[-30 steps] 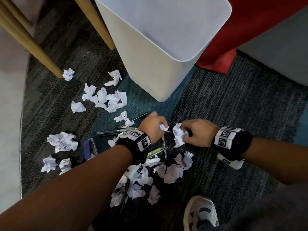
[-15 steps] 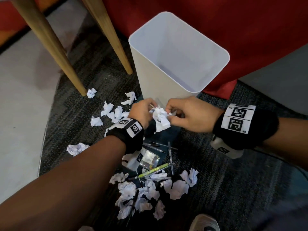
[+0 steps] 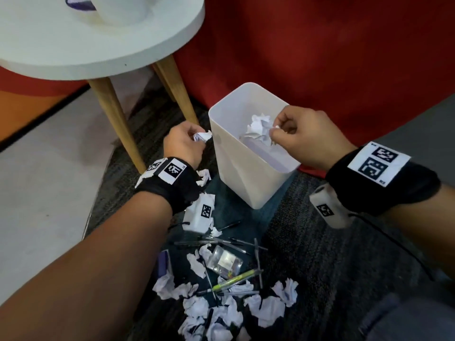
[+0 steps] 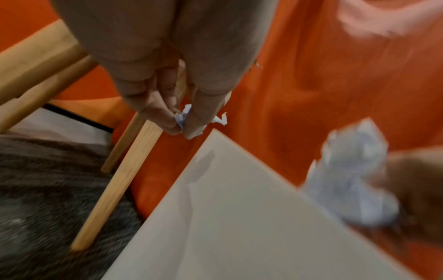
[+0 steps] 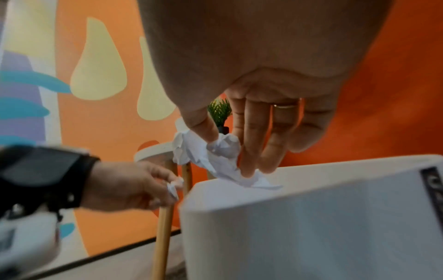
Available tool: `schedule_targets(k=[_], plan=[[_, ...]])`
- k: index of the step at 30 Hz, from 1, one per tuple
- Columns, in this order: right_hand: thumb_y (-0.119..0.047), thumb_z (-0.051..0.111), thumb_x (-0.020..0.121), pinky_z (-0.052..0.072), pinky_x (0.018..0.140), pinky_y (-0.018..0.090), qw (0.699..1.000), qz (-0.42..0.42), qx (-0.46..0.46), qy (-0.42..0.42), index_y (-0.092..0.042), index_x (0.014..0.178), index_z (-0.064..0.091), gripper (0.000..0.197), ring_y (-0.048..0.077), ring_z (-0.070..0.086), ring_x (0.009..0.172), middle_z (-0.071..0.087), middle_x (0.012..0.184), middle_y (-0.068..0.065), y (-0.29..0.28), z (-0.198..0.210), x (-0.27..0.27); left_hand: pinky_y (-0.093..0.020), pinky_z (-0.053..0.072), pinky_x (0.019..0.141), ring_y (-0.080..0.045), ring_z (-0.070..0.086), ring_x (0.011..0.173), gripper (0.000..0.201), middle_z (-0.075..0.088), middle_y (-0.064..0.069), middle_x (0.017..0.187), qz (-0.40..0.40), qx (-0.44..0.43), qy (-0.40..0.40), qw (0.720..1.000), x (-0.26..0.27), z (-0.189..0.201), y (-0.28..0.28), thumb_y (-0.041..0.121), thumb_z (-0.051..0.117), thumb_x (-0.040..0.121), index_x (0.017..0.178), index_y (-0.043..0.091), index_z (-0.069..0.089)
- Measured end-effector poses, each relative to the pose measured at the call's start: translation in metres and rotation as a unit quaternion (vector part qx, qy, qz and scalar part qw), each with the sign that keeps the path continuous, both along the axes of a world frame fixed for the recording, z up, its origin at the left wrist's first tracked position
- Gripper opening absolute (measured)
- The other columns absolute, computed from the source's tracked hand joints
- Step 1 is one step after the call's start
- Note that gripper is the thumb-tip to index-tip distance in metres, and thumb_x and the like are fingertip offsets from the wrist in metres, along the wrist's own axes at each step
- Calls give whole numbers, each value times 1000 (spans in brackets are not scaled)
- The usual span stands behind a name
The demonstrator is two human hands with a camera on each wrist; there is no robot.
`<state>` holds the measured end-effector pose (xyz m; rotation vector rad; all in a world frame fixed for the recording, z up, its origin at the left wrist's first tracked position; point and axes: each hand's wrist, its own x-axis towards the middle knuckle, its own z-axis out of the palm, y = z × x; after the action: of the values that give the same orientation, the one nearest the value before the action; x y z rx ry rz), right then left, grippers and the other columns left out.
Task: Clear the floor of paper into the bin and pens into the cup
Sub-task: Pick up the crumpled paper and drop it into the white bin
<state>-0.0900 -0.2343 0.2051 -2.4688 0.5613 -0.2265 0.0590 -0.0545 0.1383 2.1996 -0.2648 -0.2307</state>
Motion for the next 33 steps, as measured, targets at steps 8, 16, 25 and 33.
schedule_targets(k=[8, 16, 25, 33], plan=[[-52, 52, 85, 36, 87, 38, 968, 11, -193, 157, -27, 93, 55, 26, 27, 61, 96, 69, 92, 0, -17, -30, 9, -27, 55, 70, -8, 64, 68, 24, 68, 6, 73, -23, -106, -38, 993, 14, 46, -19, 6, 74, 75, 83, 27, 66], [-53, 50, 89, 35, 98, 41, 962, 6, -187, 197, -31, 118, 58, 37, 21, 57, 111, 68, 111, -6, -27, -36, 5, -23, 54, 65, -4, 62, 67, 23, 65, 9, 71, -89, -86, -54, 991, -3, 58, -52, 8, 73, 77, 94, 23, 68], [-34, 59, 81, 54, 67, 42, 997, -10, -66, -45, -23, 83, 59, 11, 19, 61, 68, 63, 69, -6, -10, -16, 0, -23, 50, 72, -11, 64, 87, 40, 67, 3, 96, -127, -79, 0, 989, -16, 46, -56, 22, 85, 70, 106, 26, 67], [-17, 63, 77, 43, 56, 24, 983, 164, 3, -84, -19, 79, 61, 4, 16, 54, 54, 57, 55, -2, 20, -2, -13, -30, 50, 60, -13, 60, 59, 8, 63, 0, 64, -200, -104, -9, 974, -40, 38, -39, 23, 73, 75, 80, 23, 66]])
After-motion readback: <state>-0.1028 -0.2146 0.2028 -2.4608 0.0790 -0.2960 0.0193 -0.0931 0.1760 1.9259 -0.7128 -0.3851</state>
